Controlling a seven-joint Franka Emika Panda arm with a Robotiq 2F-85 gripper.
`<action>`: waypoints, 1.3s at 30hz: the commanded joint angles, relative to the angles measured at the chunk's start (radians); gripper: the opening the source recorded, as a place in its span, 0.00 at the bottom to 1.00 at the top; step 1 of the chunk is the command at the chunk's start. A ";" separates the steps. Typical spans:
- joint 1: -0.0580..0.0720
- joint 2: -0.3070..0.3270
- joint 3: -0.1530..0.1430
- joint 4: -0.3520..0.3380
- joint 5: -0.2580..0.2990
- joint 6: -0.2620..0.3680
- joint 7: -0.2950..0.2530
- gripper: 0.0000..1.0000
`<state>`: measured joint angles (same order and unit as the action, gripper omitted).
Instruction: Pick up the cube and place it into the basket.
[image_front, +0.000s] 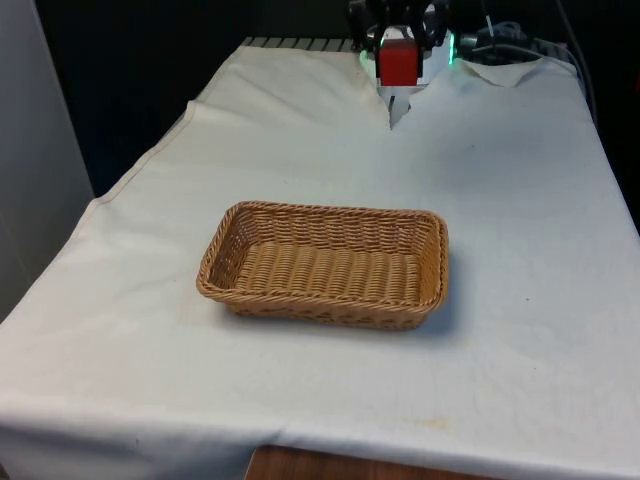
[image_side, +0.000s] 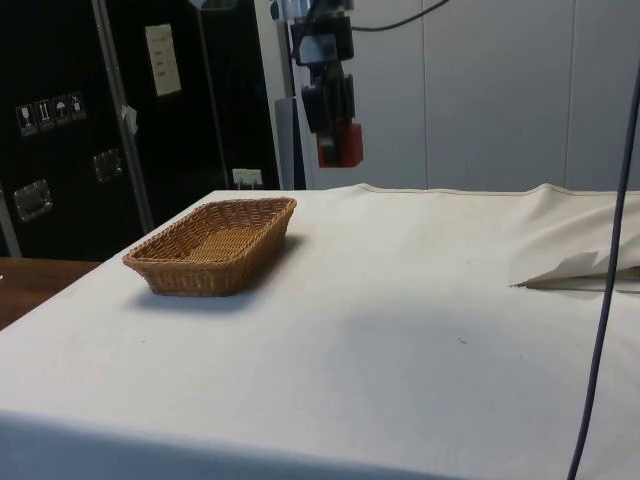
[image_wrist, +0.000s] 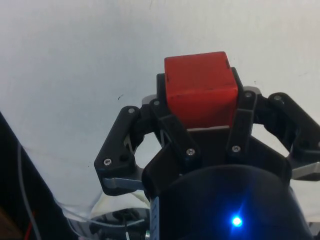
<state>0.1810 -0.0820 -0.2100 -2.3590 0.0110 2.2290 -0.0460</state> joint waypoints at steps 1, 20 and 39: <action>-0.002 -0.009 -0.001 0.004 -0.006 -0.017 0.001 0.01; -0.002 -0.062 -0.008 0.053 -0.007 -0.117 0.000 0.01; -0.003 -0.098 -0.011 0.101 -0.005 -0.201 0.000 0.01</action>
<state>0.1790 -0.1780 -0.2210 -2.2570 0.0090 2.0320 -0.0460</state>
